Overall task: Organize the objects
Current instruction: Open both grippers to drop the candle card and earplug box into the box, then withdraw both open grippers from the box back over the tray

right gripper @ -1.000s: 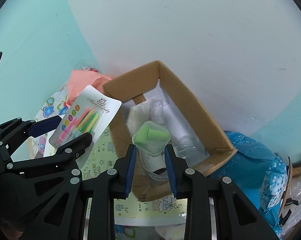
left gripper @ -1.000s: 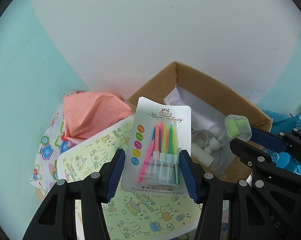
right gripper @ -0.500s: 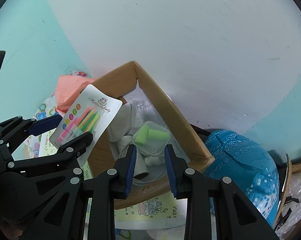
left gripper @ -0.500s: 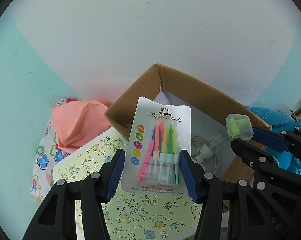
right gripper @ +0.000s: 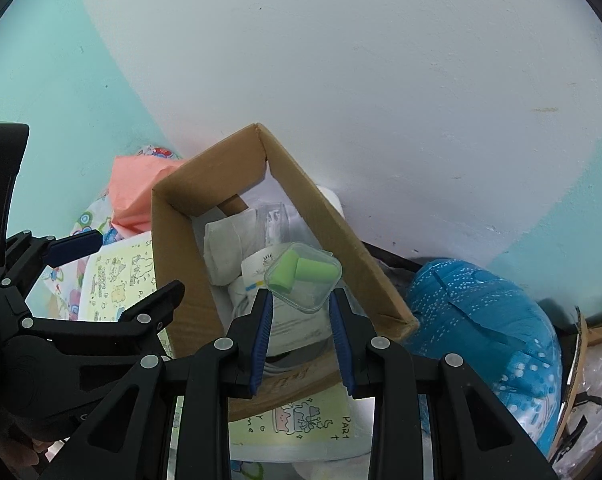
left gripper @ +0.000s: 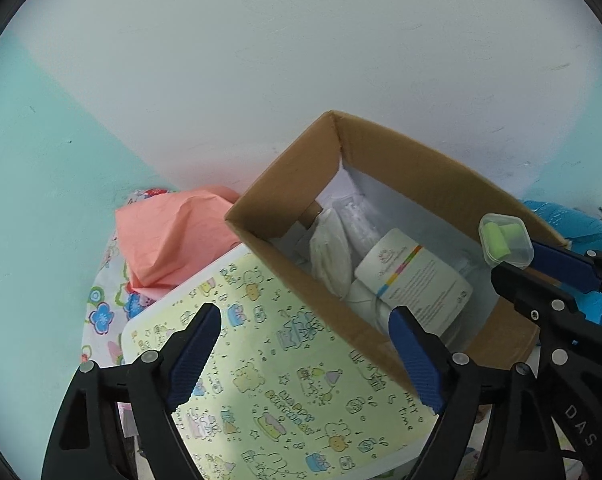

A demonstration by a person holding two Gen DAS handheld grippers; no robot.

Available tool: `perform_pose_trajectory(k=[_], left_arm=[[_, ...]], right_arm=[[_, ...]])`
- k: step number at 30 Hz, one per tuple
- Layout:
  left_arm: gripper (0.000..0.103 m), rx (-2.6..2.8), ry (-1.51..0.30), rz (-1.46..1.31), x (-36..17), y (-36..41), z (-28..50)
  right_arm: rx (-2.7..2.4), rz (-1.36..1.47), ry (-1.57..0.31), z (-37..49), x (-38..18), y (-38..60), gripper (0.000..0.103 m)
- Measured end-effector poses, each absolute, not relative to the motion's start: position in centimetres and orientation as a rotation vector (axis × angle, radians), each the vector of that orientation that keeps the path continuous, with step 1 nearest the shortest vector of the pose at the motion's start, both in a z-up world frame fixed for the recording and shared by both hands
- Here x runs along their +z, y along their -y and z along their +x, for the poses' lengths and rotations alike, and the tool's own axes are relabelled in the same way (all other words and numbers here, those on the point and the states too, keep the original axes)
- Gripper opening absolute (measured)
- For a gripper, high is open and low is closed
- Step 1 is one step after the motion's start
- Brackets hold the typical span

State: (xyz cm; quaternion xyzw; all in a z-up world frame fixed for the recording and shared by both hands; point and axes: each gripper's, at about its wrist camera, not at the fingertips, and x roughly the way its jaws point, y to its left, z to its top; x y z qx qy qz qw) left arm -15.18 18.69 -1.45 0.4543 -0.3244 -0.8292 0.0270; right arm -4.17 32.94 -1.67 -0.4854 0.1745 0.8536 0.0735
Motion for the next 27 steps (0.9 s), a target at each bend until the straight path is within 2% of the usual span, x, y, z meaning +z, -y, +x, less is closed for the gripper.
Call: perform_pose_trajectory(k=[3, 4, 5, 8, 11, 27], left_arm=[[0.087, -2.536, 1.017, 1.386, -1.5, -18.1, -15.3], [0.087, -2.530, 1.014, 1.377, -1.4, -17.7, -15.3], [0.088, -2.529, 1.005, 1.376, -1.2, -17.4, -15.4], [0.090, -2.550, 0.941, 1.393, -0.6, -16.2, -15.4], [0.092, -2.551, 0.912, 1.384, -0.2, -15.5, -15.2], [0.094, -2.594, 0.772, 1.370, 2.2, -10.1, -11.0]], right_arm=[[2.538, -1.498, -0.557, -4.7, -2.2, -32.8, 0.038], [2.507, -1.515, -0.568, -4.8, -2.4, -32.9, 0.047], [2.471, -1.516, -0.570, -4.9, -2.6, -33.2, 0.060], [2.490, -1.494, -0.571, -4.7, -2.5, -33.3, 0.077], [2.495, -1.486, -0.553, -4.6, -2.1, -32.7, 0.087], [2.526, -1.513, -0.435, -3.6, 0.0, -27.4, 0.095]])
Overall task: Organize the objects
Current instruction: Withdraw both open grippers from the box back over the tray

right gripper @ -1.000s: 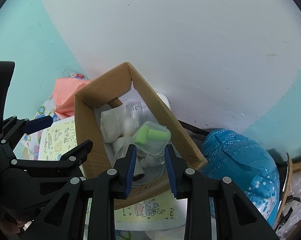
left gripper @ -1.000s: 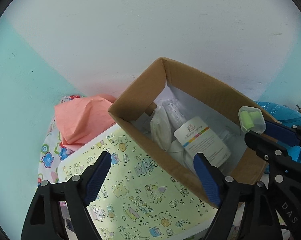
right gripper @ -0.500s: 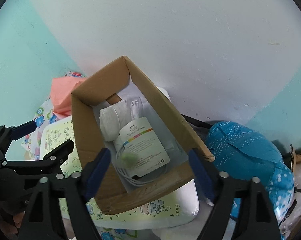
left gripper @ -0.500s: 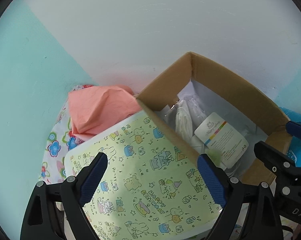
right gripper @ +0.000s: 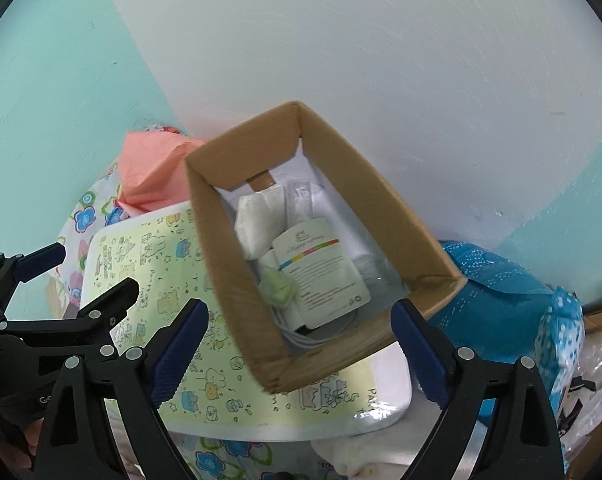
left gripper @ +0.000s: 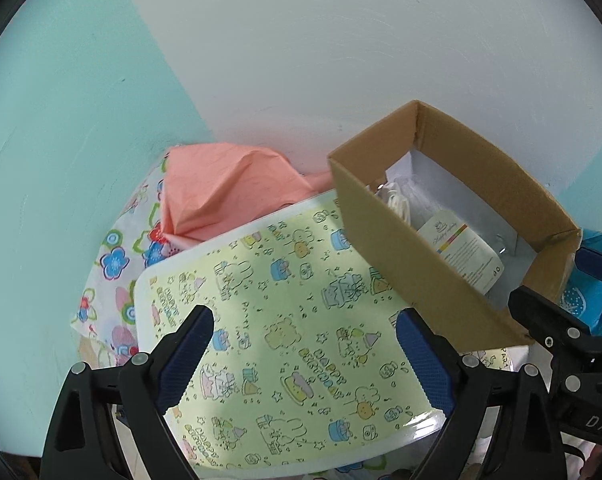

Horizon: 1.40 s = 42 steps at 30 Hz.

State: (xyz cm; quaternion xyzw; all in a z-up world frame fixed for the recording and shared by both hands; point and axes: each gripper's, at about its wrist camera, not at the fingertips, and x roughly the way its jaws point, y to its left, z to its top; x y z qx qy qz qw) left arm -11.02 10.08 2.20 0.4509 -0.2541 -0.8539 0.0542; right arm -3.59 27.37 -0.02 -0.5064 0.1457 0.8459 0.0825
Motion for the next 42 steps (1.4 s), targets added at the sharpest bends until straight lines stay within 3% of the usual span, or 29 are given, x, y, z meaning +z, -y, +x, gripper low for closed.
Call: perform_pose_trajectory(k=[22, 42], left_arm=[[0.094, -2.651, 0.583, 1.265, 5.2, -2.0, -4.3], [0.094, -2.654, 0.510, 1.250, 4.5, 0.8, -2.9]], right_arm=[[2.640, -1.476, -0.195, -2.0, 3.2, -18.0, 0.096], [2.681, -1.465, -0.135, -1.6, 2.3, -15.3, 0.096]])
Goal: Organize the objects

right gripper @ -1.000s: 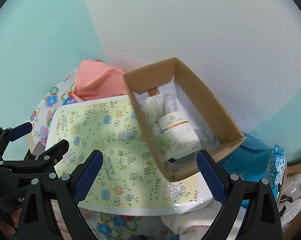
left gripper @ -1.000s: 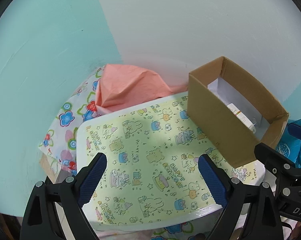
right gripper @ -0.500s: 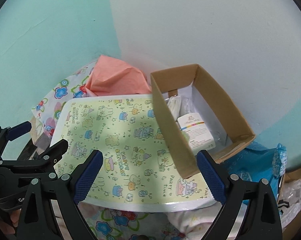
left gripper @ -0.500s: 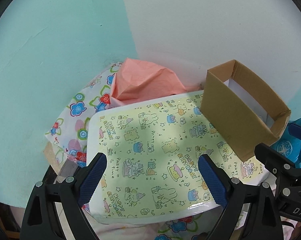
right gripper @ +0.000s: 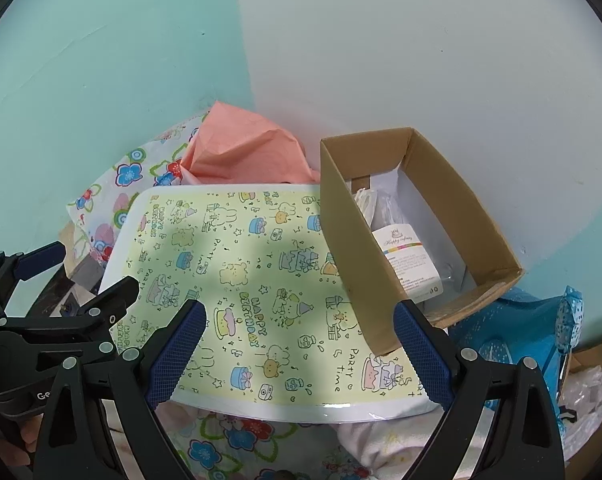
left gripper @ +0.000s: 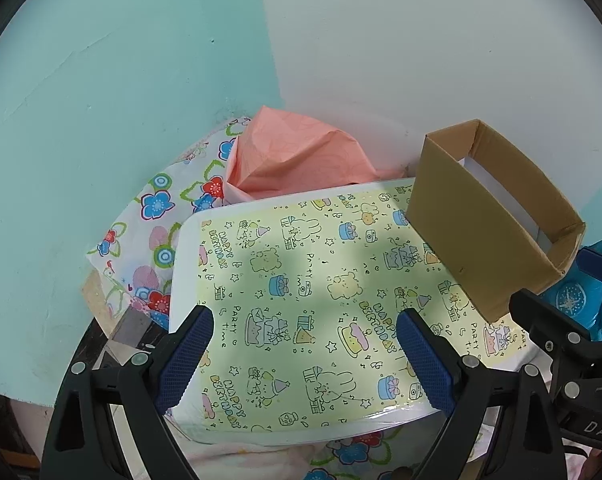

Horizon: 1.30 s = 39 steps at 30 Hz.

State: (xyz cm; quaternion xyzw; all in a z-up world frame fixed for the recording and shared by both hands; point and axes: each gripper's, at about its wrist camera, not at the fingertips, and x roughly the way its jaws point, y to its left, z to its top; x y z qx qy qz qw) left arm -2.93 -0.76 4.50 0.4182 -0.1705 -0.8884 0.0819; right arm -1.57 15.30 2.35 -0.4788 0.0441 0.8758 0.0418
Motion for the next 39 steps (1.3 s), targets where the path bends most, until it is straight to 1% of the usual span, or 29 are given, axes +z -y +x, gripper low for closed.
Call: perform_pose_trajectory(k=[11, 22, 39], left_arm=[[0.094, -2.642, 0.558, 1.242, 4.4, -0.3, -3.4], [0.094, -2.656, 0.582, 1.247, 4.1, -1.2, -3.5], [0.093, -2.668, 0.576, 1.255, 4.0, -1.3, -3.3]], right_arm=[[2.678, -1.469, -0.172, -1.5, 2.0, -16.1, 0.096], [2.661, -1.461, -0.161, -1.2, 2.2, -16.7, 0.096], [2.643, -1.462, -0.163, -0.9, 2.3, -17.0, 0.096]])
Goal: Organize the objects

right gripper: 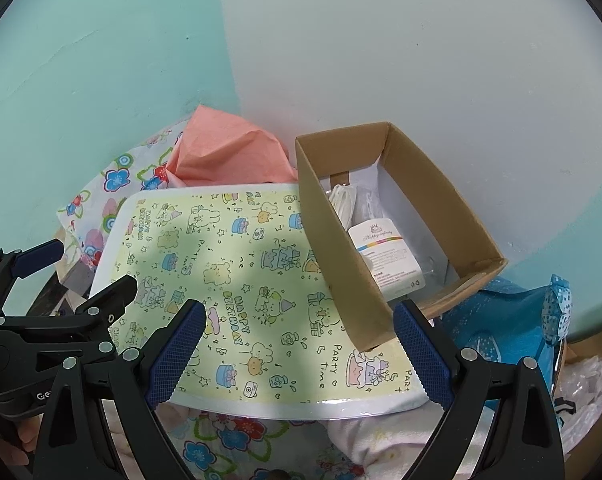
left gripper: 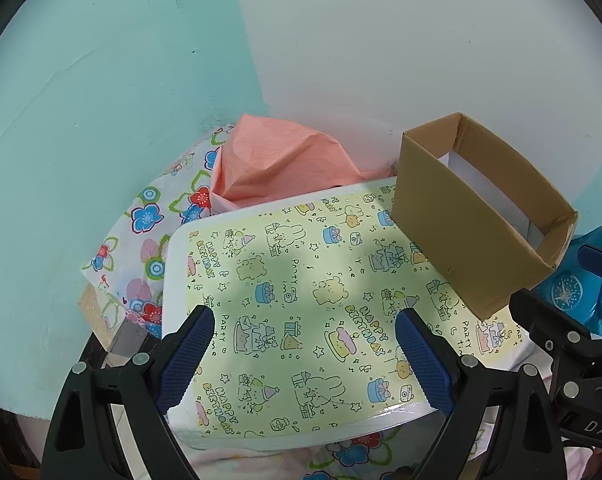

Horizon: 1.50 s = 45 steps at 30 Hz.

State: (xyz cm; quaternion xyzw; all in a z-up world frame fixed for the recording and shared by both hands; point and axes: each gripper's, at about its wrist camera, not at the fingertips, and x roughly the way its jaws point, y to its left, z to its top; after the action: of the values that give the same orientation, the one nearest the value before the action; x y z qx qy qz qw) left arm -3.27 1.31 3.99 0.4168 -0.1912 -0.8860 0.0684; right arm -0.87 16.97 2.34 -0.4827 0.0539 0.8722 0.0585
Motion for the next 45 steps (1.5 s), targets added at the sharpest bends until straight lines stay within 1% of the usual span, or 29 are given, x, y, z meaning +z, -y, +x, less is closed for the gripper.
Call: perform_pose_trajectory(k=[45], left_arm=[[0.093, -2.677, 0.587, 1.284, 3.76, -1.17, -3.33]], right_arm=[[2.609, -1.470, -0.158, -0.54, 2.12, -16.76, 0.096]])
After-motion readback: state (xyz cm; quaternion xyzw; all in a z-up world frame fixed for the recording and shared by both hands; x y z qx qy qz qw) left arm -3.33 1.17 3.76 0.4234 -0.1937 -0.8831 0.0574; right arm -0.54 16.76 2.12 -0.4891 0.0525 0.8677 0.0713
